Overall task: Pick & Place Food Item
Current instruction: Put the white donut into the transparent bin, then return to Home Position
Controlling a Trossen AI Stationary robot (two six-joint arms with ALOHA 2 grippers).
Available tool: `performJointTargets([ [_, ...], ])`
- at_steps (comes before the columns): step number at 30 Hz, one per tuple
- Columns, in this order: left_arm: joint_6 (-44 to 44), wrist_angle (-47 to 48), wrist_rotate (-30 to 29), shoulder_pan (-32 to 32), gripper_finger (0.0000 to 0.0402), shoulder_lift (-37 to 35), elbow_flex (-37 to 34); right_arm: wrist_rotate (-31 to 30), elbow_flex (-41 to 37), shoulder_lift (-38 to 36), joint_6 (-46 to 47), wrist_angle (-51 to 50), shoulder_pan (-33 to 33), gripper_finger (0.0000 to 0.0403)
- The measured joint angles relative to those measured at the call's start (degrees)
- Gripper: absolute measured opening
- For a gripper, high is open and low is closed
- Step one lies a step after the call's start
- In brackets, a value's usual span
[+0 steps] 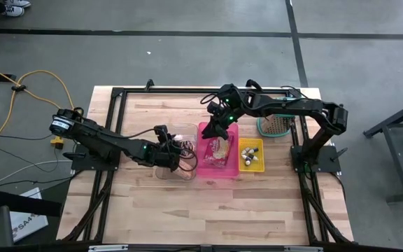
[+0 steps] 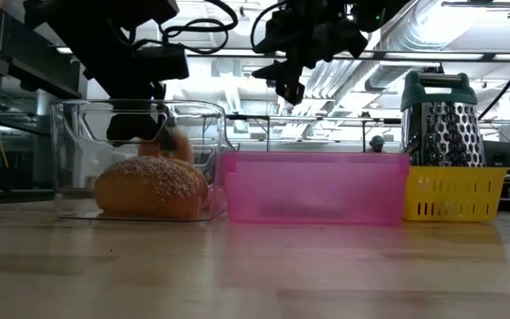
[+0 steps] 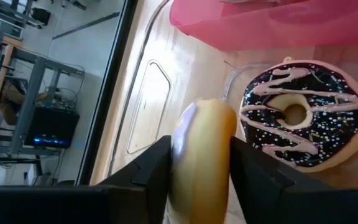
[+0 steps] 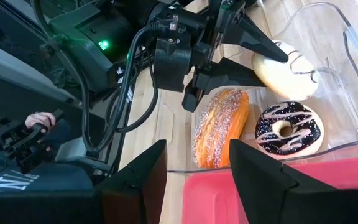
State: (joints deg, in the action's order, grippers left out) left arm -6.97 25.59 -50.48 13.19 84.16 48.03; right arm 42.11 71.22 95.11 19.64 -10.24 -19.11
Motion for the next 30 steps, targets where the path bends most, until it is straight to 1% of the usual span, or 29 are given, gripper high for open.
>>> performJointTargets([
  [6,0.7,0.2,0.0,0.0,0.0172,0.0,0.0,0.0,0.0,0.0,0.0,0.0,0.0,0.0162],
  [19,0.9,0.1,-0.3,0.0,0.0175,0.0,0.0,0.0,0.0,0.0,-0.4,-0.3,0.0,0.0162],
  [24,2.8,-0.1,-3.7,0.1,0.0175,0.0,1.0,0.0,0.0,0.0,-0.4,-0.5,0.0,0.0162],
  [28,5.0,-0.4,-8.5,0.3,0.0175,0.0,3.7,0.0,0.0,0.0,-0.4,-0.5,0.0,0.0162],
  [30,6.7,-0.4,-8.9,0.3,0.0175,-0.2,5.2,0.0,0.0,0.0,-0.4,-0.5,0.0,0.0162],
])
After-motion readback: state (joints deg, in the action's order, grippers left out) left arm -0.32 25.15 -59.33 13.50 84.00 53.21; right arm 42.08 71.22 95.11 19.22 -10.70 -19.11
